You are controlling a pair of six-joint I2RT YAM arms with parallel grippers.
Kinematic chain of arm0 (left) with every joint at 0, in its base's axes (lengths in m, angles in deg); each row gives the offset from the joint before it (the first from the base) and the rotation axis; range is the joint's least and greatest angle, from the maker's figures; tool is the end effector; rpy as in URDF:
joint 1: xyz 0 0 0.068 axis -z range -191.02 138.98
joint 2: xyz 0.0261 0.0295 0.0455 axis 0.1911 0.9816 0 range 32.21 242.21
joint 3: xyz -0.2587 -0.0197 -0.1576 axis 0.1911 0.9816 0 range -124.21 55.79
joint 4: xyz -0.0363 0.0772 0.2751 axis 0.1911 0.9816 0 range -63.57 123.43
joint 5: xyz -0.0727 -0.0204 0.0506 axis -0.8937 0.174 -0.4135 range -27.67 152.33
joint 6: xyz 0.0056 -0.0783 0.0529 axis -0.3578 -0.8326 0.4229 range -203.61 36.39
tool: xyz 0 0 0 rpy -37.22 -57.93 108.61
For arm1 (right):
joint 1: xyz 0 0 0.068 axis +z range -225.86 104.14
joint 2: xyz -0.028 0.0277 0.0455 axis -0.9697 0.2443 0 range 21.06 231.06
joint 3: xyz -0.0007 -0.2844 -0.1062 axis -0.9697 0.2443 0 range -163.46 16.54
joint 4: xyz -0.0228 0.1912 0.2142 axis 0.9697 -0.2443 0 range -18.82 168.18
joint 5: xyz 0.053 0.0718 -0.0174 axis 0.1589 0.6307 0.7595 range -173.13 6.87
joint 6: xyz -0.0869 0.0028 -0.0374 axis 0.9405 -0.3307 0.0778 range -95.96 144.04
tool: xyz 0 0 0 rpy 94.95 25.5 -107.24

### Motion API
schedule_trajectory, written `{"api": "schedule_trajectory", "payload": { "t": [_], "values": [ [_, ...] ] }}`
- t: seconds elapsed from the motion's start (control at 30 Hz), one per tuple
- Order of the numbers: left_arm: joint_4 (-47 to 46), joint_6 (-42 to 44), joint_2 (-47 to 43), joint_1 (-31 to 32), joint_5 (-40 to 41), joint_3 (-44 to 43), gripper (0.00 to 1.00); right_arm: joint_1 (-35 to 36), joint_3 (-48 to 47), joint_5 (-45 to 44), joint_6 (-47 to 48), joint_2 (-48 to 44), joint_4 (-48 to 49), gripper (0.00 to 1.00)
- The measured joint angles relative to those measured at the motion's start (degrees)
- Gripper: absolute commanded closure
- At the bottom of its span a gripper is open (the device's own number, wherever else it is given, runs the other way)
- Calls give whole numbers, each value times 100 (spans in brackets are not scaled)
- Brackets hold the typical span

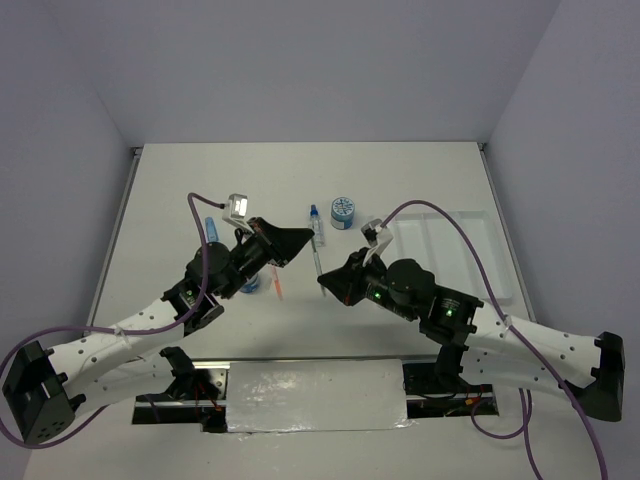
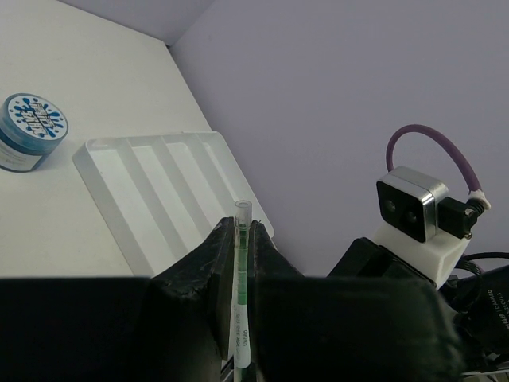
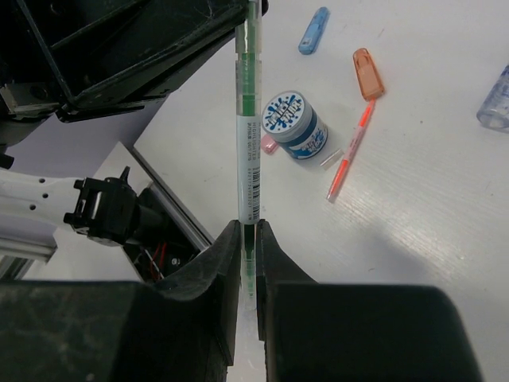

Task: Sort the stationery into containers
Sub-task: Close the pen cap on the pen.

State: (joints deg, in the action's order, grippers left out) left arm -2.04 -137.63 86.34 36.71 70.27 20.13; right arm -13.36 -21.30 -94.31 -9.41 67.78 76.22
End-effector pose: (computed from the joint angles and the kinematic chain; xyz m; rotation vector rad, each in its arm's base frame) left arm 0.1979 -0.2000 0.3510 -0.2120 1.5304 -1.3558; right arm 0.1309 0.2156 0.3162 -0.3225 1.8493 1.0265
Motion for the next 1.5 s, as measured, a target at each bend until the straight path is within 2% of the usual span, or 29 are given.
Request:
{"api": "schedule_trajectory", "payload": {
  "t": [0.27,0.3,0.4,0.6,0.7,0.73,0.9,0.97,1.03,1.07,1.13,1.2,1.23,1.33,1.37,1.4,1.5],
  "values": [
    [-122,280,20,11,-205,-46,99,2,-157,-13,446,92,-107,100],
    [-125,330,28,20,-245,-74,90,4,-157,9,529,85,-103,100],
    [-170,540,24,44,-437,-122,73,4,-157,201,820,37,-66,100],
    [162,920,-98,133,-745,-297,65,2,-157,350,1172,-188,212,100],
    [278,1040,-157,160,-820,-310,64,4,-157,367,1239,-236,278,100],
    [310,1056,-170,160,-835,-310,64,4,-157,369,1255,-234,282,100],
    [372,1056,-190,162,-933,-315,84,2,-157,374,1322,-225,278,100],
    [369,1069,-205,164,-977,-315,98,4,-157,393,1344,-221,280,100],
    [367,1075,-208,164,-1029,-315,100,4,-157,417,1355,-221,289,99],
    [365,1086,-208,164,-1073,-315,100,4,-157,448,1362,-219,289,96],
    [354,1178,-208,164,-1167,-321,100,4,-157,507,1384,-212,291,72],
    [341,1235,-208,160,-1340,-326,100,4,-157,632,1421,-208,372,58],
    [348,1270,-203,160,-1451,-326,100,4,-157,721,1456,-201,505,55],
    [339,1357,-188,162,-1808,-326,100,4,-162,955,1574,-188,737,58],
    [323,1362,-186,164,-1908,-326,100,2,-164,1008,1609,-168,763,62],
    [304,1368,-188,164,-2002,-326,100,2,-175,1043,1639,-140,787,71],
    [264,1377,-219,164,-2146,-326,100,-13,-201,1082,1685,-42,817,71]
  ]
}}
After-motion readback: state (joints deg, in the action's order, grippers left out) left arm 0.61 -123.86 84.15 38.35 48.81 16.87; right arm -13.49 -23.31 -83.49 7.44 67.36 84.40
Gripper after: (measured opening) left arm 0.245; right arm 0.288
